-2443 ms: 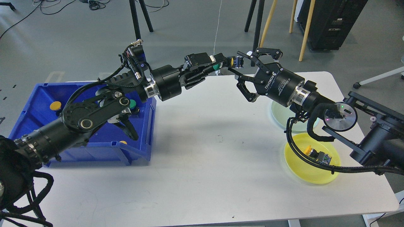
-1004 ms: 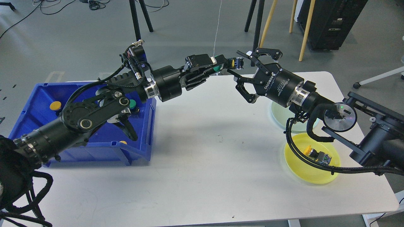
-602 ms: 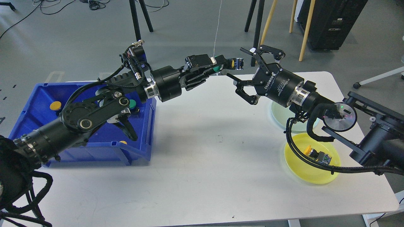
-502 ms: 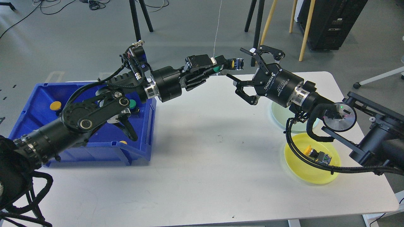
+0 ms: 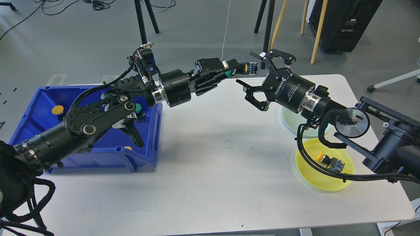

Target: Pass button and place on color plate

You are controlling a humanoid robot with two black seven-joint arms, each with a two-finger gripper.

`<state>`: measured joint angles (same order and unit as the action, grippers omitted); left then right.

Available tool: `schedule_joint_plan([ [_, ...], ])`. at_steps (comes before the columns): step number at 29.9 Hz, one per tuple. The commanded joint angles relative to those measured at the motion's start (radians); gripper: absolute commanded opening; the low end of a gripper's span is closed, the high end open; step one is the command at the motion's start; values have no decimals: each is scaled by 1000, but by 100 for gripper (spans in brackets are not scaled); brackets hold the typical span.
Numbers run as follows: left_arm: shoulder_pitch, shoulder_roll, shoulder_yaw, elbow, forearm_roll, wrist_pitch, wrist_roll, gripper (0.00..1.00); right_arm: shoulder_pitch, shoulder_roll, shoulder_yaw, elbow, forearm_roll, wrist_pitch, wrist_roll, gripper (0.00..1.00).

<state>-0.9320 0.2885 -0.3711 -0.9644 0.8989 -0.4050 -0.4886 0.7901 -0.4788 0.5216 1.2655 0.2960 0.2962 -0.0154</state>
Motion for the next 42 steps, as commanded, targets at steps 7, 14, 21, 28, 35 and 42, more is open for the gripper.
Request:
schedule_joint_plan([
  [7,2,0,6,0,2,0,0,10,11,20,-2,2,-51,8,3,6],
  [14,4,0,4,1,2,8,0,13,8,19,1,0,-51,3,3,1],
  [21,9,0,-6,10,-8,6,0,67,-14,16,11,0,-51,0,2,1],
  [28,10,0,-15,12,-47,0,0,77,-58,8,52,2,-49,-23,2,1],
  [35,19,0,-15,10,-86,0,0,79,-149,20,213,-38,-32,-254,-1,1],
  [42,47,-5,-22,4,-86,8,0,79,-161,107,291,-245,26,-695,-11,1],
])
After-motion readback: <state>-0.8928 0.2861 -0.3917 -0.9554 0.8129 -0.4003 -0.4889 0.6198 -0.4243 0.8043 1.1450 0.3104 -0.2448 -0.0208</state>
